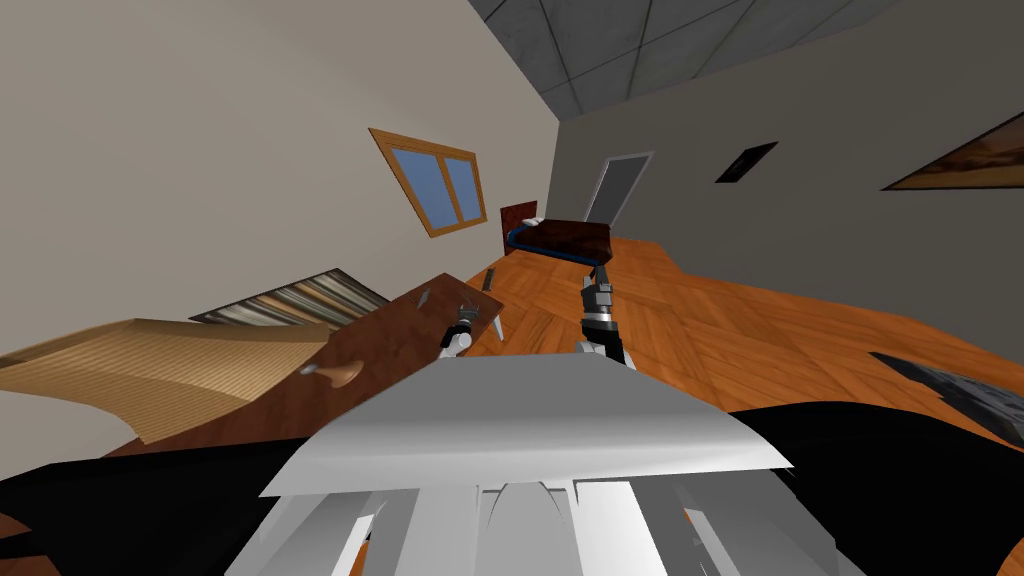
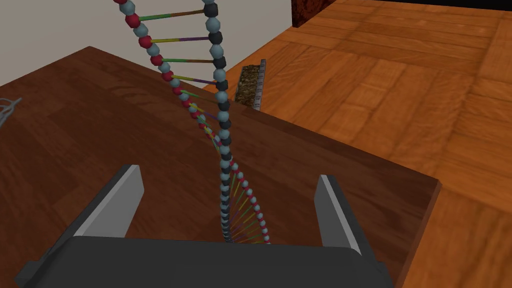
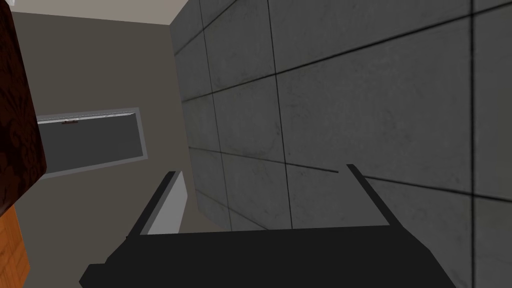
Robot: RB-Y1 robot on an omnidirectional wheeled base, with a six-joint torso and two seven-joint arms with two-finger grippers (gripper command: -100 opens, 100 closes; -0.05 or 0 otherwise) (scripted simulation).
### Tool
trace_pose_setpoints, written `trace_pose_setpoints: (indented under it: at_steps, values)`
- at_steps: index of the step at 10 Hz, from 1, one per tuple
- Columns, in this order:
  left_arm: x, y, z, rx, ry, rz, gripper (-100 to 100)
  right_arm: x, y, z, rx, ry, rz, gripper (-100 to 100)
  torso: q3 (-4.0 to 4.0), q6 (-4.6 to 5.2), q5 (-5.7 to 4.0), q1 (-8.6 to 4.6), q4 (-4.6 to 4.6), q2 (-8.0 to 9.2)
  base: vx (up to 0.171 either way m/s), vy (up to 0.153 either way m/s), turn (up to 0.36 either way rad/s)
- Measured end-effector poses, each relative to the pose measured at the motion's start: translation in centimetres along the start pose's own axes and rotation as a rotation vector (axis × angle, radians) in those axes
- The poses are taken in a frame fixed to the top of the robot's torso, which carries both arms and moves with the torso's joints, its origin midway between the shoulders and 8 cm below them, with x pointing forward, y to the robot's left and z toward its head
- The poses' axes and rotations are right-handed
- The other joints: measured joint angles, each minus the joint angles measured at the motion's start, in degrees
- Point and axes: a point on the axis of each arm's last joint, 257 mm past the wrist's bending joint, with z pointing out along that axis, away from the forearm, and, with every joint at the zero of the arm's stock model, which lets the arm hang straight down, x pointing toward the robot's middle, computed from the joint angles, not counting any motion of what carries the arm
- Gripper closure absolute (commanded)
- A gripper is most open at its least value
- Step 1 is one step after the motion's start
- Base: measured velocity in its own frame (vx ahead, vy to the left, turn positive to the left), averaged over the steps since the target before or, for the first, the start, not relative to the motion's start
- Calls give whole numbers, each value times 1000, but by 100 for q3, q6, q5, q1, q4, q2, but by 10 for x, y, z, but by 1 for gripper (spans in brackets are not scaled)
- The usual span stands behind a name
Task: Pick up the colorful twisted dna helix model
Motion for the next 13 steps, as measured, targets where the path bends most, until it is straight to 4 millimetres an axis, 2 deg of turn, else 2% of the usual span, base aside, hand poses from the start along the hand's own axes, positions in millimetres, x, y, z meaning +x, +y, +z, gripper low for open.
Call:
trace_pose_setpoints:
  at_steps: [2, 4, 6, 8, 10, 12, 13]
  values:
    - [13, -10, 14, 38, 23, 1, -100, 0, 0, 0, 0, 0, 0, 0, 12, 1, 5, 24, 5, 20, -49, 58, -45]
    - [4, -10, 18, 41, 7, 4, -100, 0, 0, 0, 0, 0, 0, 0, 4, -1, 1, 4, 1, 7, -28, 21, -52]
    - [14, -18, 32, 76, 29, 3, -100, 0, 0, 0, 0, 0, 0, 0, 11, 1, 4, 17, 4, 18, -43, 43, -44]
    - [3, -17, 34, 78, 4, 5, -100, 0, 0, 0, 0, 0, 0, 0, 4, -1, 2, 6, 1, 6, -27, 29, -70]
    - [15, -24, 47, 109, 27, 4, -100, 0, 0, 0, 0, 0, 0, 0, 13, -1, 4, 18, 5, 23, -57, 45, -26]
    - [3, -22, 50, 111, 4, 5, -100, 0, 0, 0, 0, 0, 0, 0, 3, -1, 2, 7, 1, 5, -21, 33, -54]
    - [9, -25, 55, 130, 12, 0, -100, 0, 0, 0, 0, 0, 0, 0, 7, 2, 3, 16, 3, 13, -55, 65, -91]
